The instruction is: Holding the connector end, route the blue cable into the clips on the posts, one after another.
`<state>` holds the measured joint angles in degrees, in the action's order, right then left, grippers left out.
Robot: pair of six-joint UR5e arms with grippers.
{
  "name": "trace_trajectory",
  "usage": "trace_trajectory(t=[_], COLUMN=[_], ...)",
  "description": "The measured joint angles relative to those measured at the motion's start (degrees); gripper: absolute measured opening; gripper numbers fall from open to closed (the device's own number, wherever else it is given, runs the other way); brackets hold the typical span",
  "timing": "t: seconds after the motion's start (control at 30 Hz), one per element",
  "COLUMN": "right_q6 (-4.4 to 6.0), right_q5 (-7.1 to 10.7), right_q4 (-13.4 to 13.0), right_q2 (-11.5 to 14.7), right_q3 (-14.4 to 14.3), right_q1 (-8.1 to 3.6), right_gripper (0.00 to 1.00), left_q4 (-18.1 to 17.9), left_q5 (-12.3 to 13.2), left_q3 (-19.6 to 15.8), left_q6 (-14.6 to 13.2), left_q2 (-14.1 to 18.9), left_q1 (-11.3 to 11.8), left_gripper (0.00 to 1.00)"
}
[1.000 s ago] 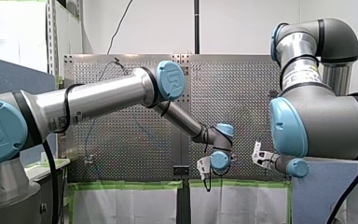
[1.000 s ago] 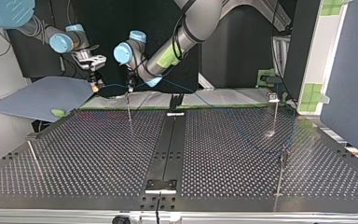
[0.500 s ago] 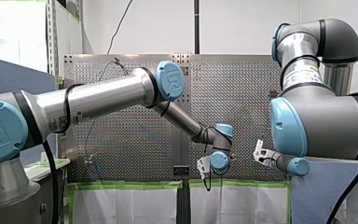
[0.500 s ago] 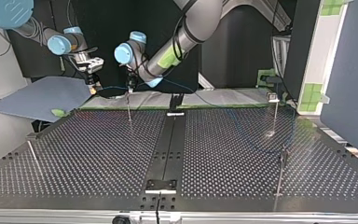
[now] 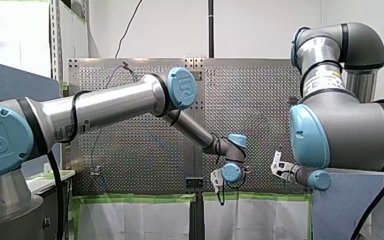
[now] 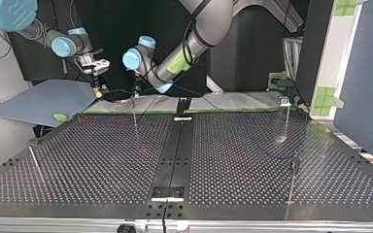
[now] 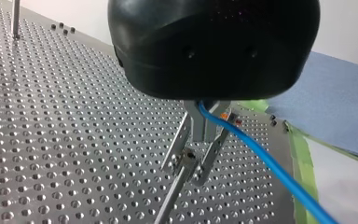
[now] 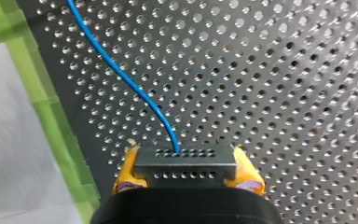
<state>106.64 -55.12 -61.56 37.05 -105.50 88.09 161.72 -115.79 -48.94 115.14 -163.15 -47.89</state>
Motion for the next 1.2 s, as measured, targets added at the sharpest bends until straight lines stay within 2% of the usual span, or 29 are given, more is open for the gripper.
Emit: trace_trajectory(t=[0.1, 0.2, 0.33, 0.77, 1.03, 1.2], right_q6=[-0.82, -2.17, -3.06, -3.33, -3.35, -3.35], right_q5=[-0.13, -0.29, -0.41, -0.44, -0.44, -0.44], right_q4=[0.38, 1.07, 1.52, 1.78, 1.86, 1.83], right_q2=[-1.41, -2.26, -2.55, -2.62, -2.63, -2.63], right_q3=[1.01, 1.80, 2.52, 3.82, 4.33, 4.74], right_q1=[0.02, 0.06, -0.06, -0.16, -0.23, -0.03], right_gripper=[0.00, 0.00, 0.00, 0.00, 0.00, 0.00], left_q4=[0.30, 0.94, 1.20, 1.54, -0.29, -0.71], left_q5=[0.39, 1.26, 2.41, 4.17, 6.76, 6.79], left_q3=[0.00, 0.00, 0.00, 0.00, 0.00, 0.00], left_q6=[0.13, 0.12, 0.17, -0.37, -0.22, 0.19], left_q2=[-0.21, -0.97, -1.43, -1.48, -1.45, -1.46], left_q1=[0.55, 1.31, 2.06, 2.53, 2.48, 3.30], left_gripper=[0.00, 0.00, 0.00, 0.00, 0.00, 0.00])
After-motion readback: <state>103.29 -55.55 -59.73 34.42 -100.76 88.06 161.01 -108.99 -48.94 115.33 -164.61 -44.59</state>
